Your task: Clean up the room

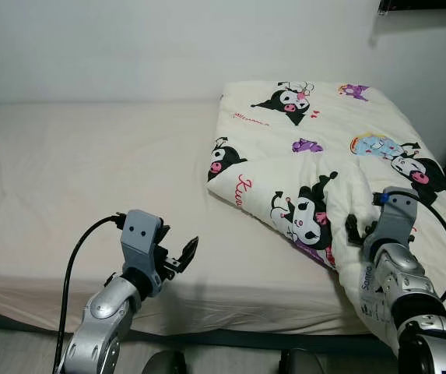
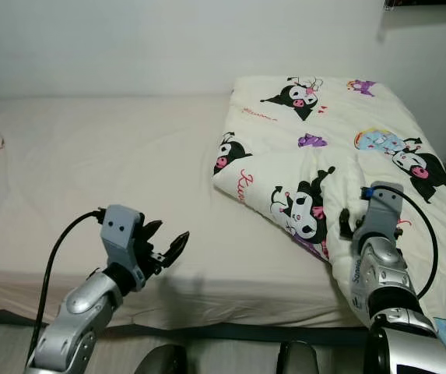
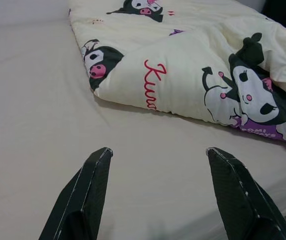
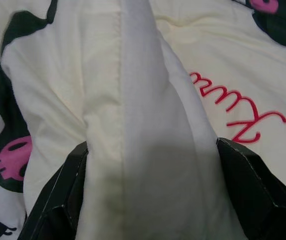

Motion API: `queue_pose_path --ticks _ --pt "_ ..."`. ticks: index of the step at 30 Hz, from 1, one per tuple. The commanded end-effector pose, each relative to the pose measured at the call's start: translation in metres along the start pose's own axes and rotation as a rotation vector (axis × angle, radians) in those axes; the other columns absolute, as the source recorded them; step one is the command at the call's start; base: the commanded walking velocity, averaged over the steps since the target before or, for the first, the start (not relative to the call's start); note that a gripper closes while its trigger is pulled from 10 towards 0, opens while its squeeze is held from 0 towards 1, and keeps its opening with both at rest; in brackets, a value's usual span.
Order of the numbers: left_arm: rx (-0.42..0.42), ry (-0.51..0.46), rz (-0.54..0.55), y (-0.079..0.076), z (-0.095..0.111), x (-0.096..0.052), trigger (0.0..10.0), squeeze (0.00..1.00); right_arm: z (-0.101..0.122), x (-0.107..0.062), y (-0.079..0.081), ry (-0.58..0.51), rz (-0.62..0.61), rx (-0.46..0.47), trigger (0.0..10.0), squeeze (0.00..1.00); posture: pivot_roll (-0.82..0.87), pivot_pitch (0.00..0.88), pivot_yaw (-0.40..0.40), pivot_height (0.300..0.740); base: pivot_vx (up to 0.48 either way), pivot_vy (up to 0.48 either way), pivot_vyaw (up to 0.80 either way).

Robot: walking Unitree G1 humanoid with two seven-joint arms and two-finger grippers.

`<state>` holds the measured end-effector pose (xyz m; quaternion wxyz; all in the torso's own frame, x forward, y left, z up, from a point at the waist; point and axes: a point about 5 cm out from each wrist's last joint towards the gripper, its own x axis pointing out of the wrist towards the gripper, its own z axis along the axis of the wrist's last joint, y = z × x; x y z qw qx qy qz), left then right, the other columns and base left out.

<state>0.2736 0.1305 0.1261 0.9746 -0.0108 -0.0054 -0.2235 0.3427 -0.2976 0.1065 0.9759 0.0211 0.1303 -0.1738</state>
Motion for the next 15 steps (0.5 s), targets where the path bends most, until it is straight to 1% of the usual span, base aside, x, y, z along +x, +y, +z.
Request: queue_pose_path --ticks 1,5,6,7,8,9,10,11,12,14,15 --pt "0.011 0.025 -0.003 0.001 -0.003 -0.003 10.0 0.00 -0.004 0.000 0.000 0.033 -0.003 0.026 10.0 0.00 0.06 0.110 0.045 0.605 0.000 0.000 0.00" --pt "0.021 0.029 0.012 0.003 -0.003 -0.002 10.0 0.00 -0.004 0.001 0.001 0.031 0.003 0.028 10.0 0.00 0.06 0.109 0.045 0.605 0.000 0.000 0.00" --pt "0.030 0.031 0.024 0.005 -0.003 -0.002 10.0 0.00 -0.003 0.001 0.001 0.029 0.007 0.030 8.9 0.00 0.06 0.107 0.045 0.605 0.000 0.000 0.00" --pt "0.035 0.033 0.032 0.007 -0.003 -0.001 10.0 0.00 -0.002 0.001 0.001 0.028 0.009 0.032 8.9 0.00 0.06 0.107 0.045 0.605 0.000 0.000 0.00" --pt "0.042 0.034 0.039 0.008 -0.003 -0.001 10.0 0.00 -0.002 0.001 0.001 0.027 0.010 0.034 5.5 0.00 0.06 0.107 0.046 0.605 0.000 0.000 0.00" --pt "0.042 0.034 0.039 0.008 -0.003 -0.001 10.0 0.00 -0.002 0.001 0.001 0.027 0.010 0.034 5.5 0.00 0.06 0.107 0.046 0.605 0.000 0.000 0.00" --pt "0.047 0.033 0.048 0.010 -0.003 0.000 10.0 0.00 -0.002 0.001 0.001 0.026 0.010 0.035 4.1 0.00 0.06 0.107 0.046 0.605 0.000 0.000 0.00" --pt "0.049 0.032 0.053 0.011 -0.002 0.000 10.0 0.00 -0.001 0.001 0.001 0.025 0.010 0.037 2.4 0.00 0.06 0.108 0.045 0.605 0.000 0.000 0.00" --pt "0.049 0.032 0.053 0.011 -0.002 0.000 10.0 0.00 -0.001 0.001 0.001 0.025 0.010 0.037 2.4 0.00 0.06 0.108 0.045 0.605 0.000 0.000 0.00" --pt "0.052 0.033 0.059 0.013 -0.001 0.001 10.0 0.00 0.000 0.002 0.001 0.024 0.010 0.040 1.5 0.00 0.06 0.107 0.045 0.605 0.000 0.000 0.00" --pt "0.052 0.033 0.059 0.013 -0.001 0.001 10.0 0.00 0.000 0.002 0.001 0.024 0.010 0.040 1.5 0.00 0.06 0.107 0.045 0.605 0.000 0.000 0.00"
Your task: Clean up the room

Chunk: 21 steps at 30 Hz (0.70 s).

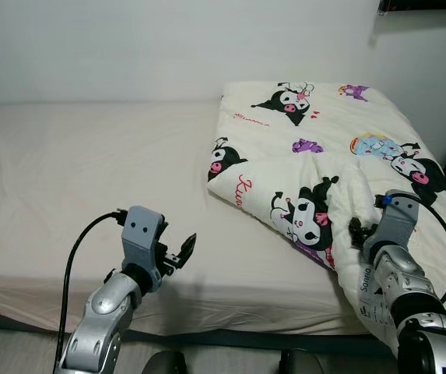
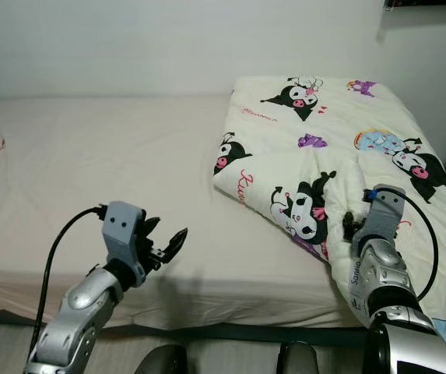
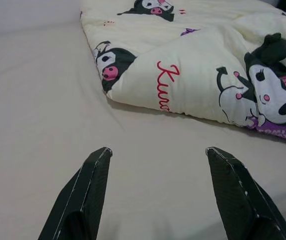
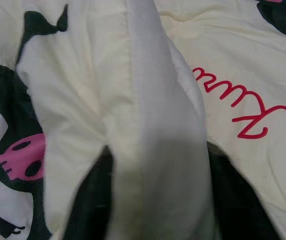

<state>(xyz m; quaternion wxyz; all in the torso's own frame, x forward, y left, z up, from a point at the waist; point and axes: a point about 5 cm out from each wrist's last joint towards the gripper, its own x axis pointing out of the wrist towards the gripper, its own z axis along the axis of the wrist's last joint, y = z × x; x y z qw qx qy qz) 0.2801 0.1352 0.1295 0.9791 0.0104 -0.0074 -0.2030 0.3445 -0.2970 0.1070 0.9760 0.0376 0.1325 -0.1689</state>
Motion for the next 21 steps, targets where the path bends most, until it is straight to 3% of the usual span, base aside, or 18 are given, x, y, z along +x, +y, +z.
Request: queue_pose_path --ticks 1,2,3,12,13,14,17,19,21 --pt "0.012 0.029 0.024 0.008 -0.005 -0.003 10.0 0.00 0.000 0.001 -0.001 0.011 -0.002 0.010 0.7 0.00 0.06 0.108 0.046 0.605 0.000 0.000 0.00" --pt "0.014 0.030 0.029 0.008 -0.004 -0.003 10.0 0.00 0.000 0.001 -0.001 0.009 -0.001 0.010 0.7 0.00 0.06 0.108 0.046 0.605 0.000 0.000 0.00" --pt "0.015 0.030 0.036 0.009 -0.004 -0.003 10.0 0.00 0.001 0.001 -0.001 0.005 0.003 0.007 0.0 0.00 0.06 0.108 0.046 0.605 0.000 0.000 0.00" --pt "0.013 0.014 0.024 0.014 -0.002 -0.006 10.0 0.00 0.004 0.001 0.009 -0.027 0.092 -0.044 0.0 0.00 0.05 0.106 0.042 0.605 0.000 0.000 0.00" --pt "0.017 -0.002 0.000 0.015 0.000 -0.008 10.0 0.00 0.006 0.000 0.019 -0.054 0.171 -0.072 0.0 0.00 0.05 0.107 0.041 0.605 0.000 0.000 0.00" --pt "0.017 -0.002 0.000 0.015 0.000 -0.008 10.0 0.00 0.006 0.000 0.019 -0.054 0.171 -0.072 0.0 0.00 0.05 0.107 0.041 0.605 0.000 0.000 0.00" --pt "0.027 -0.064 -0.029 0.025 0.010 -0.014 10.0 0.00 0.006 -0.007 0.060 -0.114 0.451 -0.184 0.0 0.00 0.05 0.107 0.030 0.605 0.000 0.000 0.00" --pt "0.027 -0.064 -0.029 0.025 0.010 -0.014 10.0 0.00 0.006 -0.007 0.060 -0.114 0.451 -0.184 0.0 0.00 0.05 0.107 0.030 0.605 0.000 0.000 0.00" --pt "0.028 -0.100 0.000 0.033 0.018 -0.018 10.0 0.00 -0.012 -0.021 0.087 -0.109 0.654 -0.287 0.0 0.00 0.05 0.108 0.020 0.605 0.000 0.000 0.00"
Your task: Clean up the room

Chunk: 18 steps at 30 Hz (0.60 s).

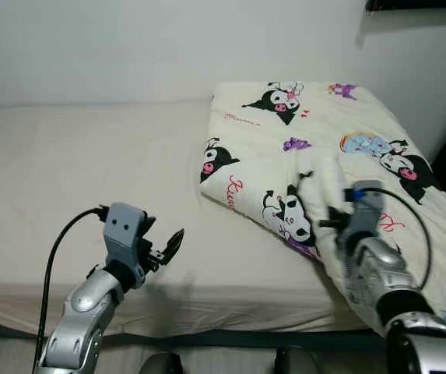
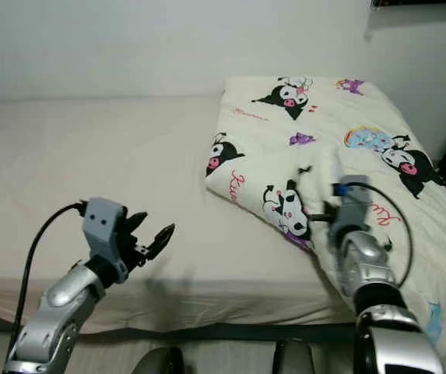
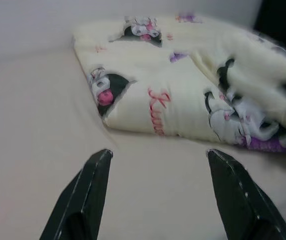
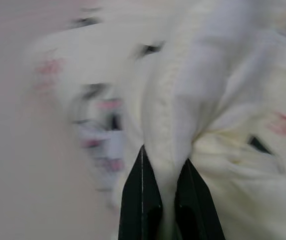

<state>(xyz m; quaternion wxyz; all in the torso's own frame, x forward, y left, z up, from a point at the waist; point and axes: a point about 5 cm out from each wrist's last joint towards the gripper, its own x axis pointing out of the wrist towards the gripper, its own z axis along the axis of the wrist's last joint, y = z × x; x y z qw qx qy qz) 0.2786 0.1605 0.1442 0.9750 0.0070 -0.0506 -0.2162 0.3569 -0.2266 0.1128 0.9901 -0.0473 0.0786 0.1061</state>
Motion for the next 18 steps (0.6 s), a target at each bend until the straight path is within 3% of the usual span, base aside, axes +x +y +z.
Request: queue_pose_path --ticks 1,4,5,8,9,11,14,16,18 --pt "0.019 -0.018 0.034 0.011 0.006 -0.007 10.0 0.00 -0.011 -0.001 0.029 0.015 0.177 -0.071 0.0 0.00 0.05 0.108 0.020 0.605 0.000 0.000 0.00" --pt "0.020 -0.020 0.038 0.012 0.006 -0.007 10.0 0.00 -0.013 -0.002 0.033 0.018 0.205 -0.081 0.0 0.00 0.05 0.108 0.020 0.605 0.000 0.000 0.00" --pt "0.017 -0.022 0.052 0.013 0.006 -0.008 10.0 0.00 -0.019 -0.005 0.042 0.028 0.268 -0.108 0.6 0.00 0.05 0.109 0.017 0.605 0.000 0.000 0.00" --pt "0.008 -0.023 0.070 0.013 0.006 -0.011 10.0 0.00 -0.038 -0.019 0.068 0.067 0.465 -0.191 1.0 0.00 0.05 0.110 0.017 0.605 0.000 0.000 0.00" --pt "0.008 -0.023 0.070 0.013 0.006 -0.011 10.0 0.00 -0.038 -0.019 0.068 0.067 0.465 -0.191 1.0 0.00 0.05 0.110 0.017 0.605 0.000 0.000 0.00" --pt "0.004 -0.026 0.063 0.011 0.005 -0.012 10.0 0.00 -0.049 -0.031 0.079 0.090 0.573 -0.232 2.4 0.00 0.05 0.112 0.019 0.605 0.000 0.000 0.00" --pt "-0.002 -0.029 0.063 0.010 0.004 -0.011 10.0 0.00 -0.058 -0.042 0.085 0.116 0.660 -0.271 3.1 0.00 0.05 0.112 0.022 0.605 0.000 0.000 0.00" --pt "-0.008 -0.035 0.069 0.009 0.005 -0.009 10.0 0.00 -0.070 -0.057 0.092 0.150 0.778 -0.336 4.3 0.00 0.05 0.113 0.027 0.605 0.000 0.000 0.00" --pt "-0.007 -0.041 0.087 0.011 0.006 -0.008 10.0 0.00 -0.074 -0.064 0.095 0.165 0.833 -0.362 4.7 0.00 0.05 0.113 0.031 0.605 0.000 0.000 0.00"
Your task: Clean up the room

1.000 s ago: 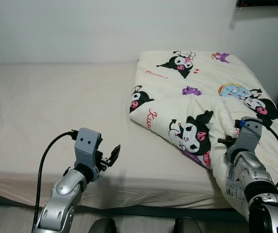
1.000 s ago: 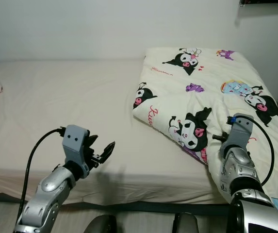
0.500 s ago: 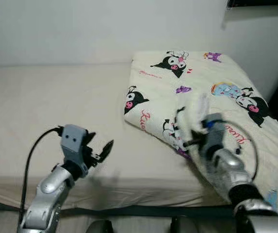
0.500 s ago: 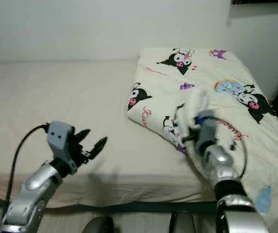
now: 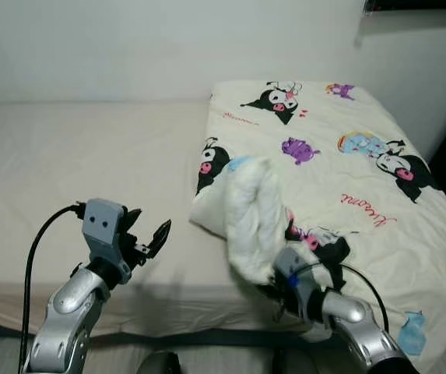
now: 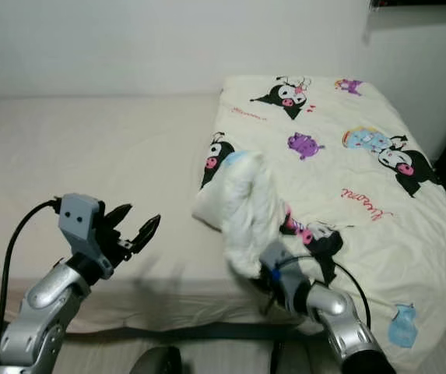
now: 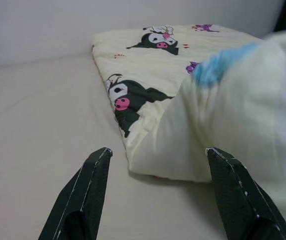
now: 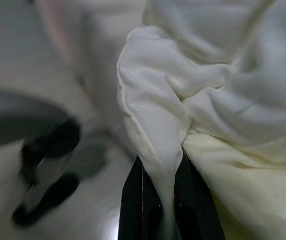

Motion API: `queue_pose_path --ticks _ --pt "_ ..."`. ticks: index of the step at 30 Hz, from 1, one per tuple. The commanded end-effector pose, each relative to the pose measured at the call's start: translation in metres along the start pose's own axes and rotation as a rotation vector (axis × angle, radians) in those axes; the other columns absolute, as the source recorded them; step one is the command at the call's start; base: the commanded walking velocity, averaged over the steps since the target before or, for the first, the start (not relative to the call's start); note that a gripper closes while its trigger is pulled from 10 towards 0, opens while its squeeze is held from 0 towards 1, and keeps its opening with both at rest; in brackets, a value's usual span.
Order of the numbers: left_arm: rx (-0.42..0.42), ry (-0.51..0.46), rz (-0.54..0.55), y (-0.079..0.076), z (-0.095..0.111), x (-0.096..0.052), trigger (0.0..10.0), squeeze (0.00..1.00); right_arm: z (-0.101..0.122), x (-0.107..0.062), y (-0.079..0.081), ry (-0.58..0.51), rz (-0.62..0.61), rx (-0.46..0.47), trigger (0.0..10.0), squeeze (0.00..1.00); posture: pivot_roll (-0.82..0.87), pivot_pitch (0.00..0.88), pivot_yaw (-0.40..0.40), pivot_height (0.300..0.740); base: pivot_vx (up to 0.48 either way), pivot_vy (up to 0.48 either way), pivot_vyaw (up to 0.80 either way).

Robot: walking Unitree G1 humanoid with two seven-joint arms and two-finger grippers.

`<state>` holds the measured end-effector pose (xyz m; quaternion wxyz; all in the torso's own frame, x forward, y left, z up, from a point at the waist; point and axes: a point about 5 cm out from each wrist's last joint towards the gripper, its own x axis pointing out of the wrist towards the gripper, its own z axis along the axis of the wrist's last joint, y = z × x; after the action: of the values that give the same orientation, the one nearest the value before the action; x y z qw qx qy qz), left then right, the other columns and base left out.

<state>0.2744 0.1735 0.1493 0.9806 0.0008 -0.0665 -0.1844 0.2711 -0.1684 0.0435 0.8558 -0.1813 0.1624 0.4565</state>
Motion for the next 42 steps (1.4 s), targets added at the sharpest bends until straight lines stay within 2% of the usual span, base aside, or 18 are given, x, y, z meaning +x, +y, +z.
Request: queue_pose_path --ticks 1,3,4,5,8,9,10,16,17,19,20,23,27,34,36,37,39,42 --pt "-0.004 -0.011 0.034 0.002 0.000 0.001 10.0 0.00 0.004 0.005 0.017 -0.016 0.117 -0.062 4.7 0.00 0.05 0.113 0.031 0.605 0.000 0.000 0.00" --pt "-0.003 -0.016 0.048 0.005 0.001 0.002 10.0 0.00 0.002 0.003 0.020 -0.008 0.137 -0.069 5.0 0.00 0.05 0.113 0.032 0.605 0.000 0.000 0.00" --pt "0.003 -0.024 0.074 0.010 0.003 0.003 10.0 0.00 -0.001 0.000 0.024 0.013 0.167 -0.081 6.7 0.00 0.05 0.112 0.033 0.605 0.000 0.000 0.00" --pt "0.011 -0.025 0.090 0.013 0.004 0.003 10.0 0.00 -0.004 -0.001 0.026 0.027 0.185 -0.082 9.9 0.00 0.05 0.112 0.033 0.605 0.000 0.000 0.00" --pt "0.016 -0.025 0.100 0.015 0.004 0.002 10.0 0.00 -0.005 -0.003 0.028 0.036 0.197 -0.082 9.9 0.00 0.05 0.112 0.033 0.605 0.000 0.000 0.00" --pt "0.023 -0.027 0.131 0.020 0.005 0.002 10.0 0.00 -0.007 -0.004 0.030 0.051 0.207 -0.080 10.0 0.20 0.05 0.111 0.034 0.605 0.000 0.000 0.00" --pt "0.026 -0.032 0.169 0.027 0.006 0.001 10.0 0.00 -0.010 -0.005 0.031 0.067 0.209 -0.080 10.0 1.00 0.05 0.108 0.033 0.605 0.000 0.000 0.00" --pt "0.053 -0.051 0.245 0.043 0.010 -0.002 10.0 0.00 -0.016 -0.009 0.041 0.101 0.250 -0.077 10.0 1.00 0.06 0.100 0.033 0.605 0.000 0.000 0.00" --pt "0.059 -0.055 0.246 0.044 0.011 -0.002 10.0 0.00 -0.013 -0.008 0.043 0.089 0.255 -0.083 10.0 0.87 0.05 0.097 0.034 0.605 0.000 0.000 0.00" --pt "0.063 -0.060 0.248 0.045 0.012 -0.001 10.0 0.00 -0.010 -0.007 0.046 0.075 0.259 -0.091 10.0 0.87 0.05 0.097 0.034 0.605 0.000 0.000 0.00" --pt "0.063 -0.062 0.248 0.046 0.012 0.000 10.0 0.00 -0.001 -0.006 0.048 0.016 0.276 -0.038 10.0 0.00 0.06 0.090 0.036 0.605 0.000 0.000 0.00" --pt "0.060 -0.063 0.241 0.046 0.012 0.002 10.0 0.00 0.021 -0.006 0.051 -0.110 0.332 0.092 10.0 0.00 0.05 0.083 0.040 0.605 0.000 0.000 0.00" --pt "0.039 -0.041 0.219 0.041 0.008 0.006 10.0 0.00 0.037 -0.008 0.047 -0.182 0.331 0.125 10.0 0.00 0.05 0.077 0.042 0.605 0.000 0.000 0.00" --pt "0.018 0.056 0.207 0.028 -0.012 0.007 10.0 0.00 0.057 -0.004 0.013 -0.342 0.002 0.189 10.0 0.00 0.04 0.052 0.040 0.605 0.000 0.000 0.00" --pt "0.027 0.095 0.233 0.019 -0.027 0.007 10.0 0.00 0.057 -0.003 0.000 -0.387 -0.245 0.240 10.0 0.00 0.03 0.027 0.034 0.605 0.000 0.000 0.00" --pt "0.027 0.095 0.233 0.019 -0.027 0.007 10.0 0.00 0.057 -0.003 0.000 -0.387 -0.245 0.240 10.0 0.00 0.03 0.027 0.034 0.605 0.000 0.000 0.00" --pt "0.028 0.121 0.249 0.012 -0.038 0.008 10.0 0.00 0.050 -0.004 -0.006 -0.373 -0.455 0.256 10.0 0.00 0.03 0.017 0.034 0.605 0.000 0.000 0.00" --pt "0.024 0.130 0.257 0.007 -0.043 0.009 10.0 0.00 0.042 -0.008 -0.010 -0.347 -0.622 0.286 10.0 0.00 0.03 0.006 0.034 0.605 0.000 0.000 0.00"
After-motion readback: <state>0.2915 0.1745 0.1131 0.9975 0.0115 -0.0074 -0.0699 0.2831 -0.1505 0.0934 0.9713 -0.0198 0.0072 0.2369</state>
